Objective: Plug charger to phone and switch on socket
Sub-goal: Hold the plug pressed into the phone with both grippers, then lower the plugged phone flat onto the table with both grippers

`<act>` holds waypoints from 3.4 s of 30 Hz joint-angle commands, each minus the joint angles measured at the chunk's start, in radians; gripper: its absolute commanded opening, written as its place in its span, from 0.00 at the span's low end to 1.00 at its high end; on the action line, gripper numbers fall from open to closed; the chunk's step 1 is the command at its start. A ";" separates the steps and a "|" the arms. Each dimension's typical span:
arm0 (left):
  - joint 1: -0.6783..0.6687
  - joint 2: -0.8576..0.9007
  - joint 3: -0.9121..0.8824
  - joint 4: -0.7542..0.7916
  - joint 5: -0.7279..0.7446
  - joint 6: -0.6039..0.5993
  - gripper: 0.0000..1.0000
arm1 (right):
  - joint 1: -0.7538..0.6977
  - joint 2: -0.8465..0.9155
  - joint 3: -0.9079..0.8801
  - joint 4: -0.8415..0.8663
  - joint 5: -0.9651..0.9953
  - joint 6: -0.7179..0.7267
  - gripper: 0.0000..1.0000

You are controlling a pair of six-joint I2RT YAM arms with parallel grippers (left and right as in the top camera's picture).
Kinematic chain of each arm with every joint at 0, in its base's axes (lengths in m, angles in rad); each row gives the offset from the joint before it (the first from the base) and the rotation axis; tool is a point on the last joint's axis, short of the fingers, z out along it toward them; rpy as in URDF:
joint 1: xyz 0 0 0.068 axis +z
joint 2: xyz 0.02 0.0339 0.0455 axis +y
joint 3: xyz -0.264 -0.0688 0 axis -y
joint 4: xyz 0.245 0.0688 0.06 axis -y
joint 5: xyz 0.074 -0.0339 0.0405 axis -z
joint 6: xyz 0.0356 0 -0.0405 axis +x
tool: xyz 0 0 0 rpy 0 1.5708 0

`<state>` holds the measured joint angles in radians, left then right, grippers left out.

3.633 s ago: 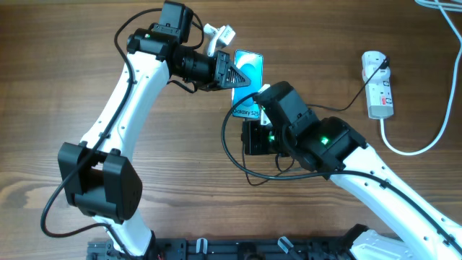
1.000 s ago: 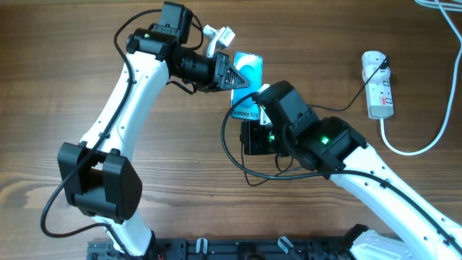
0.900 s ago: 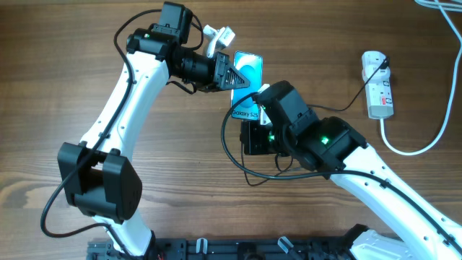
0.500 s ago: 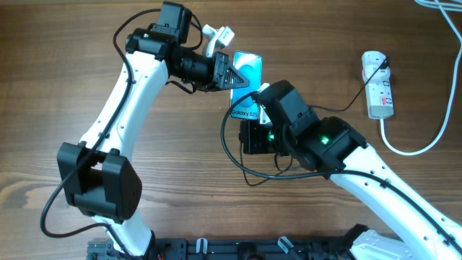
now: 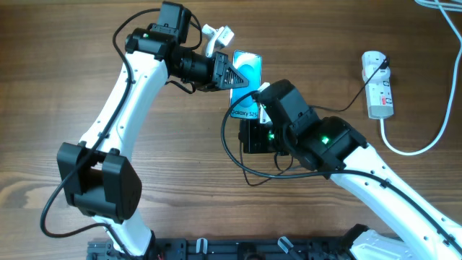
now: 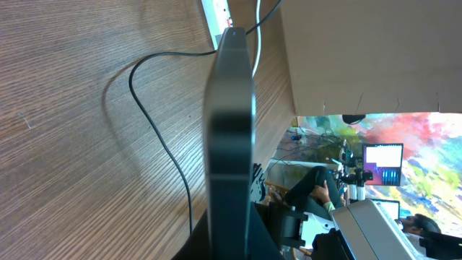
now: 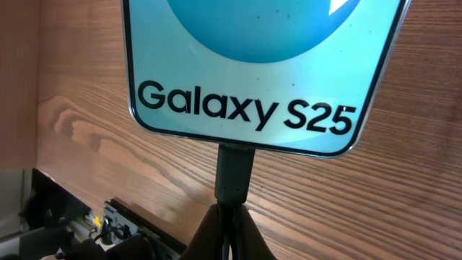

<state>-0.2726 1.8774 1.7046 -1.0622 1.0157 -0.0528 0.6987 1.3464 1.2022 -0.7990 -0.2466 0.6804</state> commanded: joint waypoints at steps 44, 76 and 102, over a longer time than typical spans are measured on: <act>-0.005 -0.029 0.014 -0.102 0.042 0.040 0.04 | -0.024 -0.004 0.044 0.140 0.136 -0.150 0.06; 0.014 -0.028 0.014 -0.111 -0.148 0.022 0.04 | -0.030 -0.125 0.045 -0.035 0.213 0.028 1.00; -0.039 0.153 0.014 -0.127 -0.589 -0.240 0.04 | -0.066 -0.016 0.043 -0.208 0.172 0.161 1.00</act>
<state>-0.2863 1.9862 1.7184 -1.1957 0.4221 -0.3019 0.6357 1.2999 1.2297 -1.0092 -0.0277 0.8234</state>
